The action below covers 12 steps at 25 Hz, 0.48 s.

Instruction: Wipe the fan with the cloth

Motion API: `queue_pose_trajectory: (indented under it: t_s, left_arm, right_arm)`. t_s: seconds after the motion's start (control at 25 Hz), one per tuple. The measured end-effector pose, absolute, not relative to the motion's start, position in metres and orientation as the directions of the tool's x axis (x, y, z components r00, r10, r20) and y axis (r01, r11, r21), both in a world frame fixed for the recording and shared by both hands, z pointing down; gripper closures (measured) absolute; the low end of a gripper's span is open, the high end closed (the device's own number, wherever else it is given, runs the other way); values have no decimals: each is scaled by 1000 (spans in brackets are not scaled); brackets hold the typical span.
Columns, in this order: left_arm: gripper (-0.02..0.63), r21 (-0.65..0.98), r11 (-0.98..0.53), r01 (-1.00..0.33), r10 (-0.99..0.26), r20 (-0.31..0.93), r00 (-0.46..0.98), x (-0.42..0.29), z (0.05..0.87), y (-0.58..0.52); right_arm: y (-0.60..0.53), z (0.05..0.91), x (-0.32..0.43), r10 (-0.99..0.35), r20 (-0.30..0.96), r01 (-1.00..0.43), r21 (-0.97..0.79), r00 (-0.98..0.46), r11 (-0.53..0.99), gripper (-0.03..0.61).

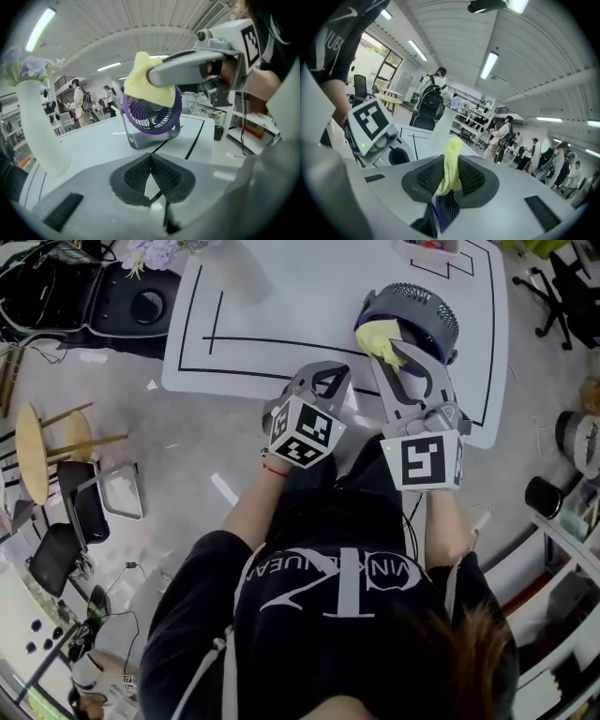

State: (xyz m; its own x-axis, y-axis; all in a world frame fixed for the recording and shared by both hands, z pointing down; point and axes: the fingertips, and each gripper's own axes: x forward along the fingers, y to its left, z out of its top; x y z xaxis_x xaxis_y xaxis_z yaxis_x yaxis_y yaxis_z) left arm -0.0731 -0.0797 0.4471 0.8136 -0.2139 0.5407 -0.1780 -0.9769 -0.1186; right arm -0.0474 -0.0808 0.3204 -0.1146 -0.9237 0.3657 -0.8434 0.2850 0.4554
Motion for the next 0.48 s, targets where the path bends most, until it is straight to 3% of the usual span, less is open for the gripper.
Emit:
queue_pose_trajectory:
  t_s: [0.28,0.48]
  left_arm:
    - [603,-74,-976,-203,-213,489,846,-88,435,-100]
    - [603,-54,-983,-175,-179,484,856,-89,440,-100]
  right_arm:
    - [-103,330,-33,-923,346,-608,773,170,178,494]
    - [-95,328,-10,-905,284,-469,876,318,111,495]
